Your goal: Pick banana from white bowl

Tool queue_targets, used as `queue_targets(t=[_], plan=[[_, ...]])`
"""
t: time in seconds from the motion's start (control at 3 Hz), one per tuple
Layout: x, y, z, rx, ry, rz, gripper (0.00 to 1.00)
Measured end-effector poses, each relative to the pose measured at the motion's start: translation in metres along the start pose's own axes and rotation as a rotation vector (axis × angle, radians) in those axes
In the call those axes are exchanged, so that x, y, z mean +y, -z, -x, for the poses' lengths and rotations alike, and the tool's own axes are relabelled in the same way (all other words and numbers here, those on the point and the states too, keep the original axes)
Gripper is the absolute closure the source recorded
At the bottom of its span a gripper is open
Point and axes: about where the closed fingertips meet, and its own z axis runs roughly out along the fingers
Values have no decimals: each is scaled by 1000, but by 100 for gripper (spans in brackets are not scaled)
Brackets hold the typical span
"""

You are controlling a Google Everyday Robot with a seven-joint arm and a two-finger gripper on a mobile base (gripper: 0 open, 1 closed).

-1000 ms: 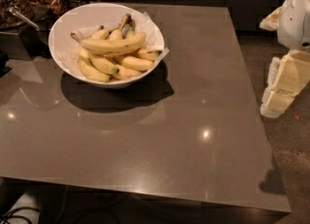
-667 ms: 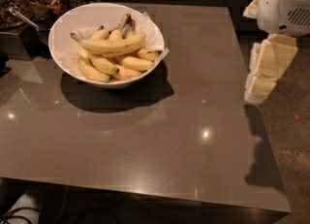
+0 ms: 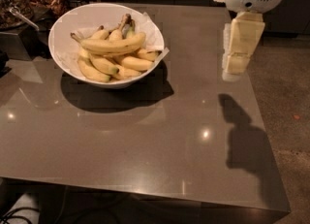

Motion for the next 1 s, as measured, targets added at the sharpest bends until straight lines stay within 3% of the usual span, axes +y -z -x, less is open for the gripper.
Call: queue_targets(t=[0.33, 0.67, 1.0], plan=[[-5, 3, 4, -13, 1, -28, 0], [-31, 2, 39, -65, 63, -82, 0], [-56, -3, 78, -100, 156, -88, 0]])
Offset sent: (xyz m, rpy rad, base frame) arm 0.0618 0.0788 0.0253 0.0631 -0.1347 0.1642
